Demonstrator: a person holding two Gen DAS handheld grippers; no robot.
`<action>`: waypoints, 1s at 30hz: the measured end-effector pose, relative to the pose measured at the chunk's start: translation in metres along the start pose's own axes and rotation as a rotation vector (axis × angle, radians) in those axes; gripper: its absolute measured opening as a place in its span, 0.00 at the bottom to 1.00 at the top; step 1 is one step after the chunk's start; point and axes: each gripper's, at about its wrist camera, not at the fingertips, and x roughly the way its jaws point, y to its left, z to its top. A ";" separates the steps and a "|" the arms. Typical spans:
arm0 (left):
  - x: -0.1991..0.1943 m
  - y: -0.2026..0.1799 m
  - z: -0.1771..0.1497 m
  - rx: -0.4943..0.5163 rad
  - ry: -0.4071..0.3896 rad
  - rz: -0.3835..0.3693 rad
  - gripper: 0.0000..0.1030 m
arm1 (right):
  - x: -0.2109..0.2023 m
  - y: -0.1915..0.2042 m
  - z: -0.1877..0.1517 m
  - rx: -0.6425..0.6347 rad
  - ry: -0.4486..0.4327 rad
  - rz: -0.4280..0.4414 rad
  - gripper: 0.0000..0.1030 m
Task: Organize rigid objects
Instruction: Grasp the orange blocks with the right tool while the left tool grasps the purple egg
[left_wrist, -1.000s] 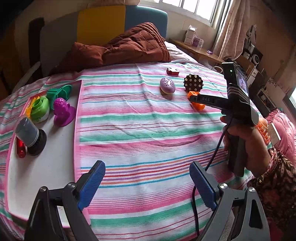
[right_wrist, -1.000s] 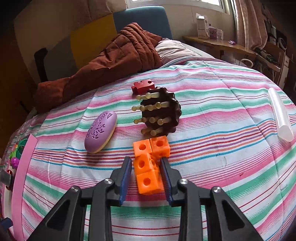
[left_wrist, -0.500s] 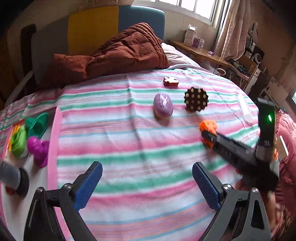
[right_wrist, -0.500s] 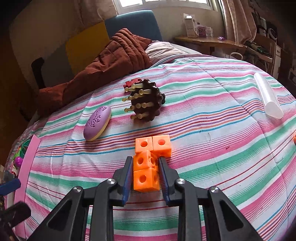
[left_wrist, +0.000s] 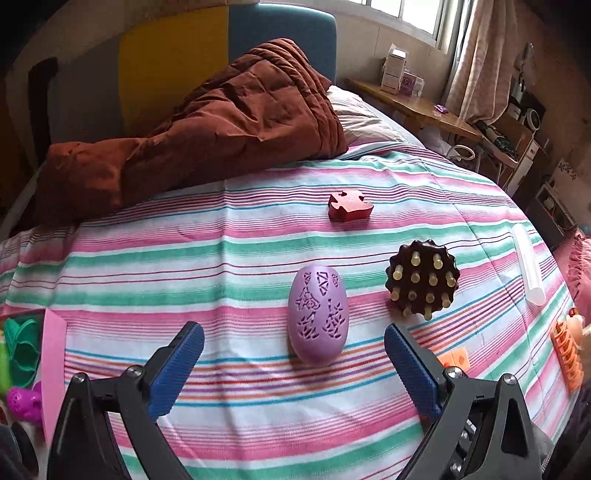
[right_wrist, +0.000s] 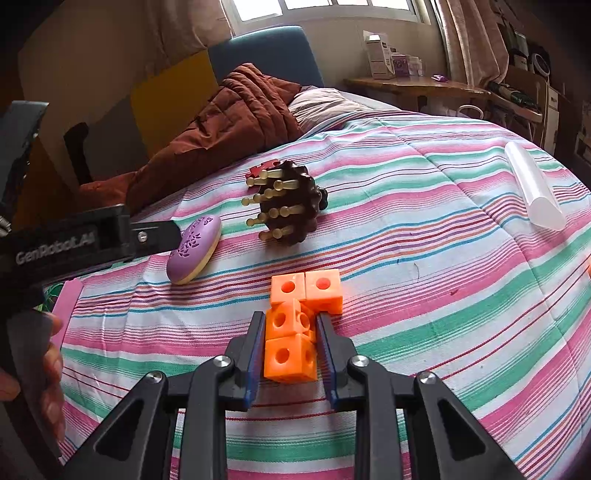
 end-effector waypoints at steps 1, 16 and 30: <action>0.005 -0.003 0.002 0.007 0.001 0.007 0.96 | 0.000 0.000 0.000 0.001 -0.002 0.002 0.25; 0.032 -0.005 -0.014 0.060 -0.027 -0.039 0.43 | -0.002 -0.003 -0.001 0.010 -0.010 0.013 0.25; -0.010 0.019 -0.060 -0.018 -0.029 -0.076 0.44 | -0.002 -0.004 -0.001 0.002 -0.011 0.001 0.25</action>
